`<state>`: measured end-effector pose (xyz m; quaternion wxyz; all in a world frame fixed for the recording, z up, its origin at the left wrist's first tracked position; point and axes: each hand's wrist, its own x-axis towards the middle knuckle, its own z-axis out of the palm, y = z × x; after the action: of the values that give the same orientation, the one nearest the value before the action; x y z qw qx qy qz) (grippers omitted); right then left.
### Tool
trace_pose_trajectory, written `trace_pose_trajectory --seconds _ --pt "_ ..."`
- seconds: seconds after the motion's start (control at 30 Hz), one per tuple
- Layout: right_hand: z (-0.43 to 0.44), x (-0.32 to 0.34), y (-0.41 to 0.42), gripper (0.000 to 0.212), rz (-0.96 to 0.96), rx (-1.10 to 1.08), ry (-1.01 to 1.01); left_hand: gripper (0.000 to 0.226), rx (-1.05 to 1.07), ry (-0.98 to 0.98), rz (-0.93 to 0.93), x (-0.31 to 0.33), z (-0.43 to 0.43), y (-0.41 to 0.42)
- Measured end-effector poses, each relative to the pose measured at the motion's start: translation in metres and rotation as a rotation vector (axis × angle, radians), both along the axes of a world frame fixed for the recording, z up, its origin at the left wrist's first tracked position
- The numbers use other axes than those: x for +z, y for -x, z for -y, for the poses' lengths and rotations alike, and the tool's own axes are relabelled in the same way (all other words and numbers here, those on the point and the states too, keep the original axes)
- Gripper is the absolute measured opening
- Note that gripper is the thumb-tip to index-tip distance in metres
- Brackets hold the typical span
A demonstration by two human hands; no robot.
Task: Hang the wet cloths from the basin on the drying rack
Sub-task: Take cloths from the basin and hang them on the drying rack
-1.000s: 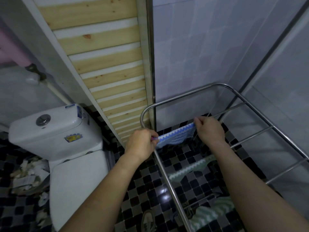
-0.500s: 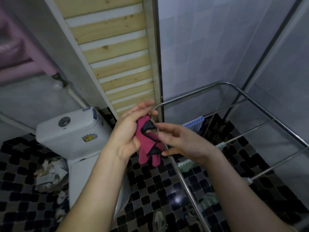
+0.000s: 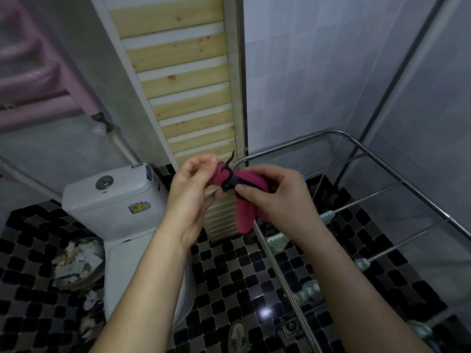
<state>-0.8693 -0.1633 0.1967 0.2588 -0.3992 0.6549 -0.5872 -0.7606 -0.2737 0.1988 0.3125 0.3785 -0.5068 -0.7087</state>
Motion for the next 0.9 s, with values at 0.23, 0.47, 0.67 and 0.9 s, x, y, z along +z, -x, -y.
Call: trace_pose_trajectory --seconds 0.23,0.47,0.67,0.9 --pt "-0.009 0.001 -0.005 0.023 -0.123 -0.120 0.023 0.034 -0.163 0.164 0.064 0.006 -0.021 -0.004" --pt "-0.025 0.000 0.016 0.020 0.410 -0.122 0.072 0.022 -0.245 -0.012 -0.291 0.011 -0.023 -0.008" --pt "-0.036 -0.002 0.032 0.025 0.075 -0.378 0.020 0.016 -0.309 -0.238 -0.413 0.032 -0.043 -0.004" --pt "-0.066 0.031 0.026 0.043 0.532 0.112 -0.078 0.023 -0.433 0.169 -0.256 0.048 -0.064 0.016"
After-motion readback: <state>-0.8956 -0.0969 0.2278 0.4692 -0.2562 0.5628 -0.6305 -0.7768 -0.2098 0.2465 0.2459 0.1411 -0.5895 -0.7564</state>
